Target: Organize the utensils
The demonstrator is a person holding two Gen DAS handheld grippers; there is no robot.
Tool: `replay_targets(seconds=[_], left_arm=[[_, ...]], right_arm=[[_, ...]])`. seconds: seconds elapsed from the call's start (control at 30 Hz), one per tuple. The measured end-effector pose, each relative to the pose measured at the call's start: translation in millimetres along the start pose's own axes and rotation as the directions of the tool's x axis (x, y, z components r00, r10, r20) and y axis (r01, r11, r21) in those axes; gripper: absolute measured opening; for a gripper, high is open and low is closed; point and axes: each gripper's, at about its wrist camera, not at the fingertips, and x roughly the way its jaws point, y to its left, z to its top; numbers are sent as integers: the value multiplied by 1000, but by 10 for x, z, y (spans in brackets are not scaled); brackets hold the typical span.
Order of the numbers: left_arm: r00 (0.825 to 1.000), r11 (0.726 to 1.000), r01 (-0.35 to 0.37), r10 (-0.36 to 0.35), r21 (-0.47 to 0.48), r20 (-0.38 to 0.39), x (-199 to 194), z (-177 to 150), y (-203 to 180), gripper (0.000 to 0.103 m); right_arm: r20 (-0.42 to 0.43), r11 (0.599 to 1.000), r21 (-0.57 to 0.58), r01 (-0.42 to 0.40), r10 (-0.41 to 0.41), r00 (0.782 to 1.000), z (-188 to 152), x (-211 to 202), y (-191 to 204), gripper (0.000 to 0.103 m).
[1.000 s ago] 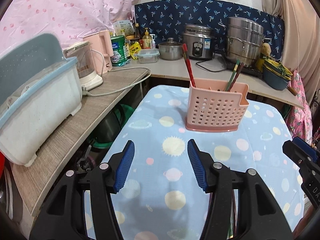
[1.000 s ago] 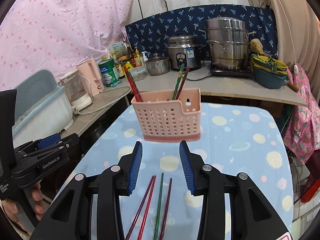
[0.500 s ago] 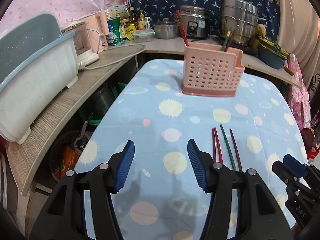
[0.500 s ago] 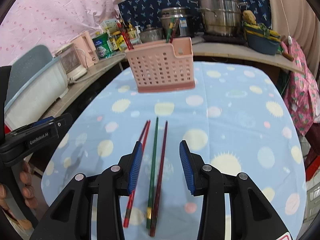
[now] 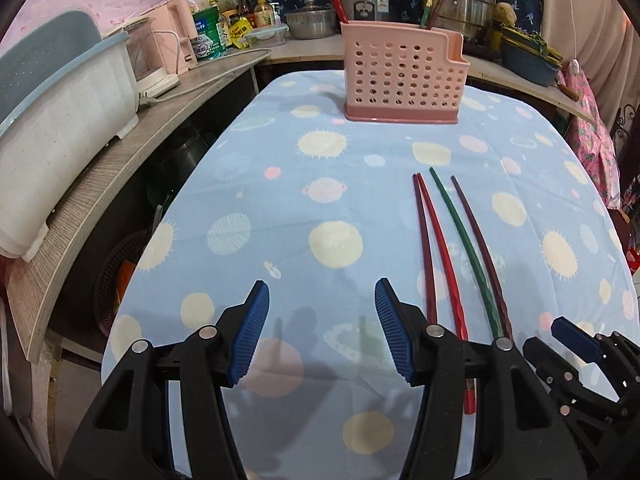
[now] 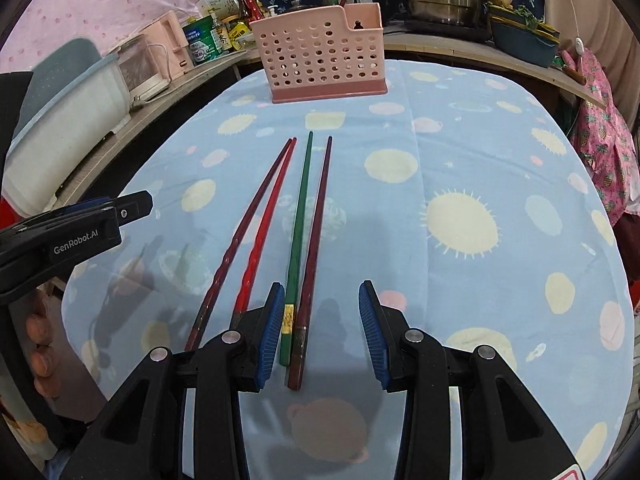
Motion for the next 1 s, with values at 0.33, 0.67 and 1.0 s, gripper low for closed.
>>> replay_targets(seconds=[0.33,0.67,1.0], left_arm=[[999,1000,3,-2,15,-36,61,-140,-27,56],[999,999,17,-15,37,-46,53,-206,-96,58],[997,997,53,-49,55,-65,45,-302,-187,67]], right_arm=[[-40,1000,4,12,-11,999,-159,79,-5,36],[-29,999,-32,42,-43,999,-246,65,3,33],[-32,997,-34,73,-74,997,-271,73,-50,16]])
